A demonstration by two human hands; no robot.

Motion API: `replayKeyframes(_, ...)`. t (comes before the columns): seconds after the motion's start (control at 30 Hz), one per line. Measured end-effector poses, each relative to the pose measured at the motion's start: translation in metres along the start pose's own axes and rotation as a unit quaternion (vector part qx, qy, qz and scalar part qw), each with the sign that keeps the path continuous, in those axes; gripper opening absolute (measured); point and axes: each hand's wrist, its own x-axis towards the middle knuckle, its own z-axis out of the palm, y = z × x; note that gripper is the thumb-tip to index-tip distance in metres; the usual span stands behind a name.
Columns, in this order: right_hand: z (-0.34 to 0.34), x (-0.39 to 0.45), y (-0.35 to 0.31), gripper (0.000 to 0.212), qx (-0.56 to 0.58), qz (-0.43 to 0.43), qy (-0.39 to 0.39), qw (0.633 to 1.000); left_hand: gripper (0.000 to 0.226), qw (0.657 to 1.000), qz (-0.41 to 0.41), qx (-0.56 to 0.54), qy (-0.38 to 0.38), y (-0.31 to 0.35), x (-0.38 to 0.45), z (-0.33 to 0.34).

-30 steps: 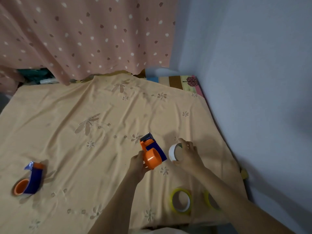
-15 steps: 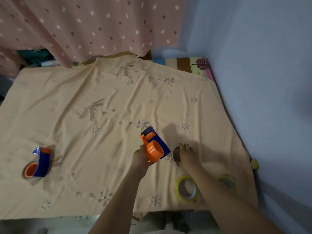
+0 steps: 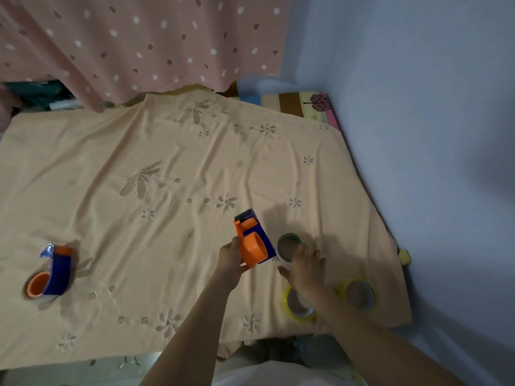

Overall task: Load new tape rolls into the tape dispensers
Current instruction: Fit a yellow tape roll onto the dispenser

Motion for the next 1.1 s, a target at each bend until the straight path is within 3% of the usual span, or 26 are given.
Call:
replayKeyframes(0.2, 0.004, -0.032, -0.001, 0.106, -0.025, 0.056, -0.159, 0.985, 0.02, 1.0, -0.001, 0.003, -0.018, -0.002, -0.004, 0.007)
replayKeyframes(0.33, -0.008, -0.038, -0.007, 0.1, -0.01, 0.084, -0.217, 0.972, 0.028, 1.0, -0.005, 0.011, -0.014, -0.002, -0.007, 0.008)
replayKeyframes(0.8, 0.002, -0.035, -0.006, 0.085, -0.024, 0.094, -0.236, 0.967, 0.025, 1.0, -0.002, 0.008, -0.028, 0.003, -0.012, -0.003)
replayKeyframes(0.93, -0.006, -0.022, 0.004, 0.091, 0.078, 0.107, -0.242, 0.961, 0.024, 0.996, 0.048, 0.07, -0.013, 0.008, -0.012, 0.003)
replayKeyframes(1.1, -0.057, -0.001, 0.022, 0.106, 0.218, 0.053, -0.226, 0.948, 0.032, 0.978, 0.15, 0.143, -0.012, 0.019, -0.015, 0.014)
